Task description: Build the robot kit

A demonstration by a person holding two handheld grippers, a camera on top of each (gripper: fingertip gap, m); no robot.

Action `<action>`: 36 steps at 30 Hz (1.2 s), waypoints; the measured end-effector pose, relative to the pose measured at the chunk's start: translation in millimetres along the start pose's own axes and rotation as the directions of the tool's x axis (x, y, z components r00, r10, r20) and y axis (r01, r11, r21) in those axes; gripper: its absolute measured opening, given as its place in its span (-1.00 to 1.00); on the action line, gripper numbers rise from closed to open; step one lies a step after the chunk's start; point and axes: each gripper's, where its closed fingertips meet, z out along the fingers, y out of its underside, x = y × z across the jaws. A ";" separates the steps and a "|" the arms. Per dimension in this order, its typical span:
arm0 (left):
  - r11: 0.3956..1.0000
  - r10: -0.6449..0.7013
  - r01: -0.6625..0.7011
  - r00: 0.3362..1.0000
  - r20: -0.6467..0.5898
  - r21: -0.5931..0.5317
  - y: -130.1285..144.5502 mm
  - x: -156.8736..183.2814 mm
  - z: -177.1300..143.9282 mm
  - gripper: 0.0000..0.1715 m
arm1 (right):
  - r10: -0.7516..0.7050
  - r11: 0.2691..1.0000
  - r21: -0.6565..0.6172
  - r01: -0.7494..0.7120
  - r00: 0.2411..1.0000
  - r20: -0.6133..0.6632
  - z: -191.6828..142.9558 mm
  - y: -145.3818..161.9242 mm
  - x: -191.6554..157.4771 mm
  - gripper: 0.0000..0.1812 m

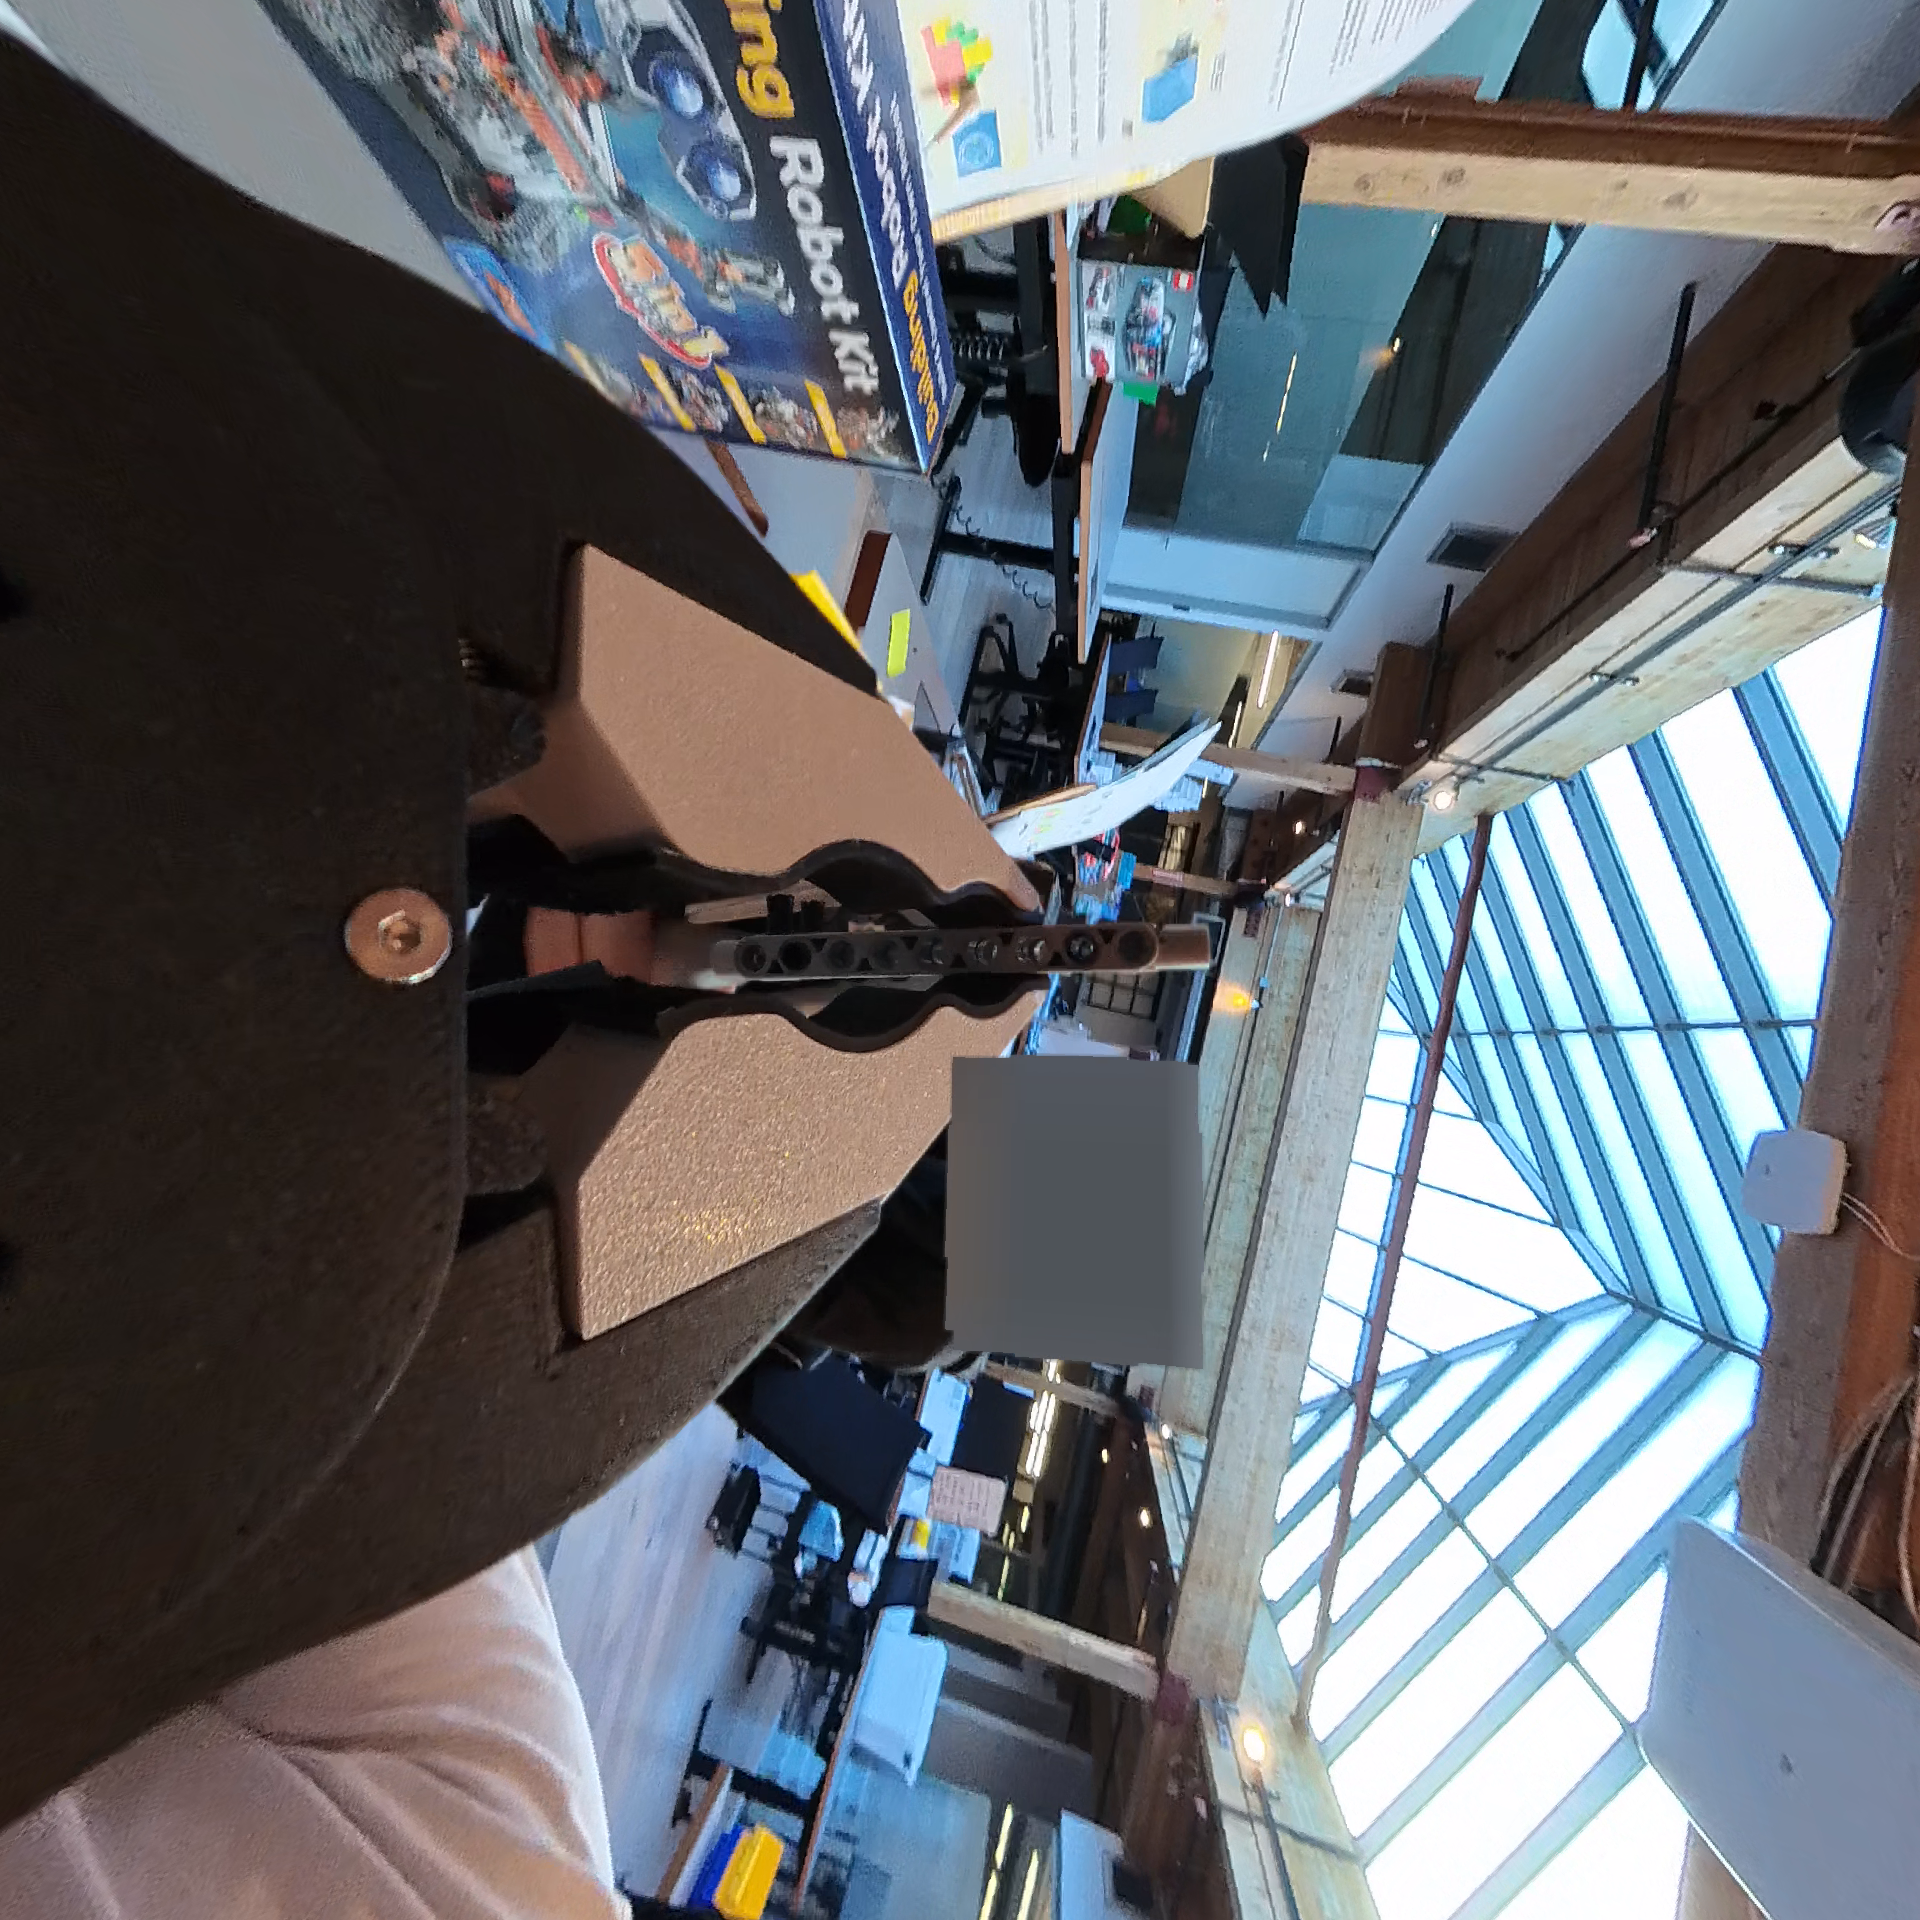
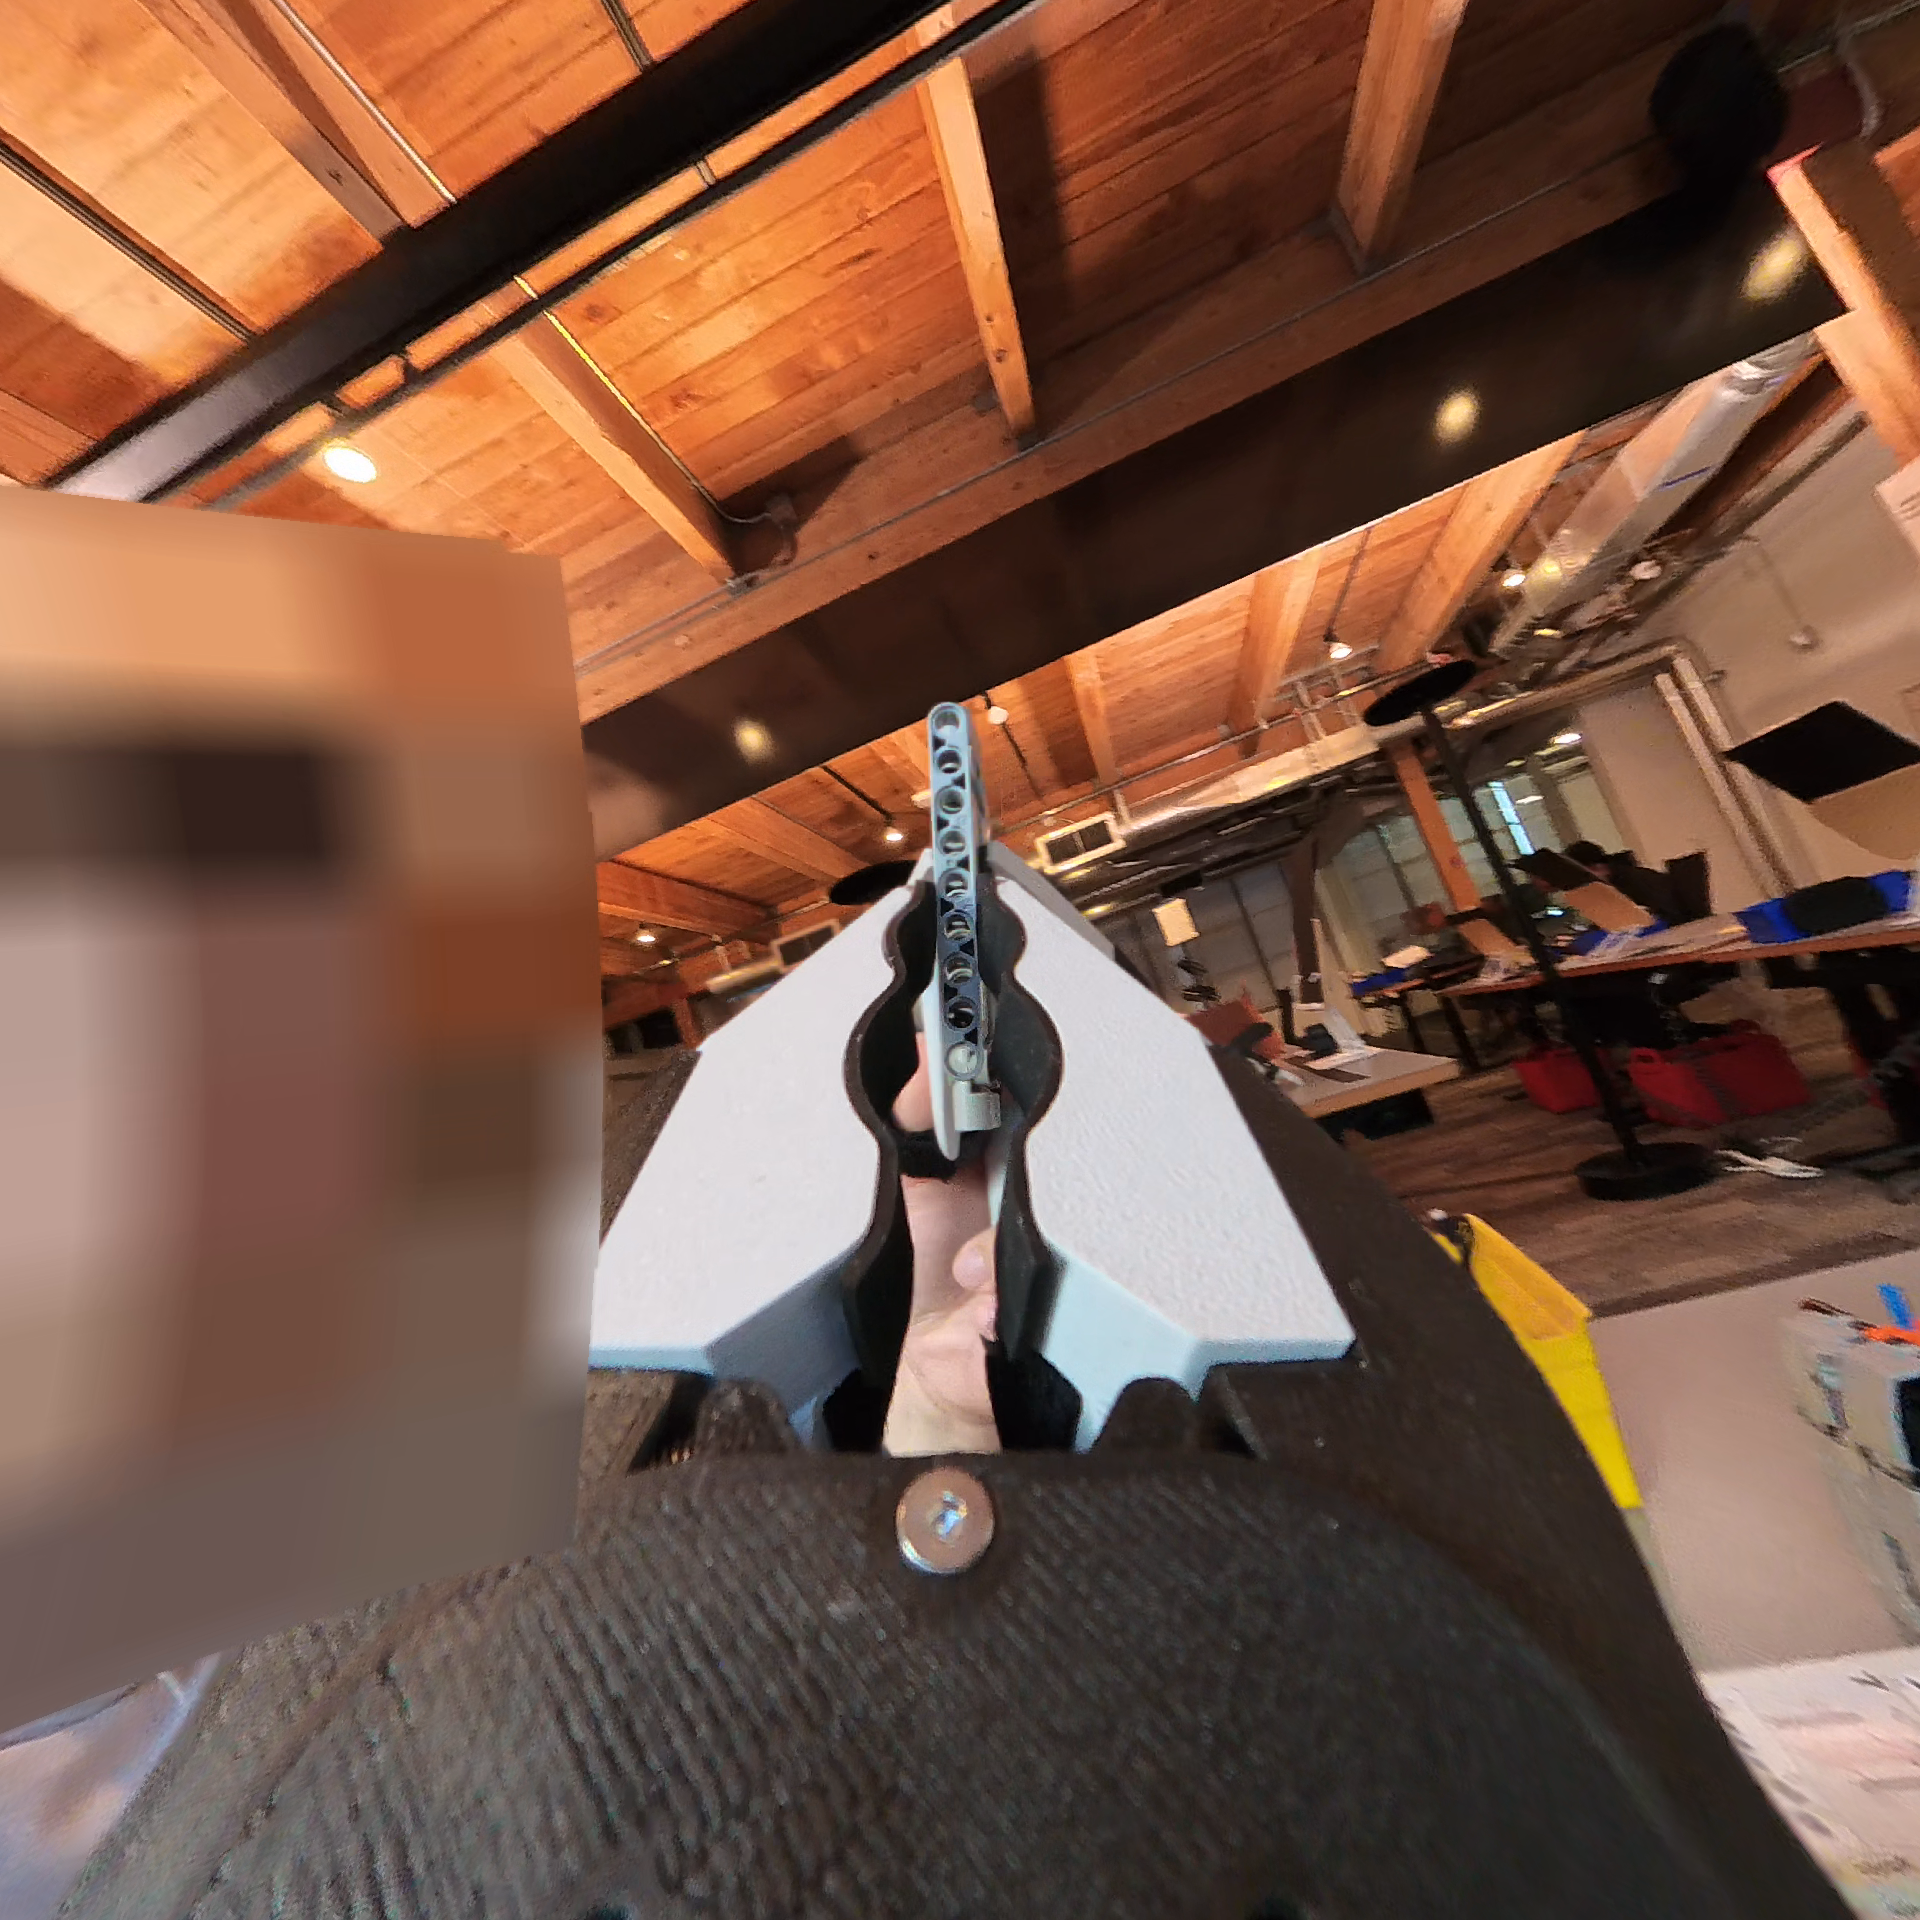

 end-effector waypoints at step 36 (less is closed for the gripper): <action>0.999 0.040 -0.041 0.998 -0.039 -0.025 -0.2 10.0 -0.4 -0.94 | -0.124 0.982 -0.141 0.122 0.992 -0.001 0.8 6.5 -8.2 -0.92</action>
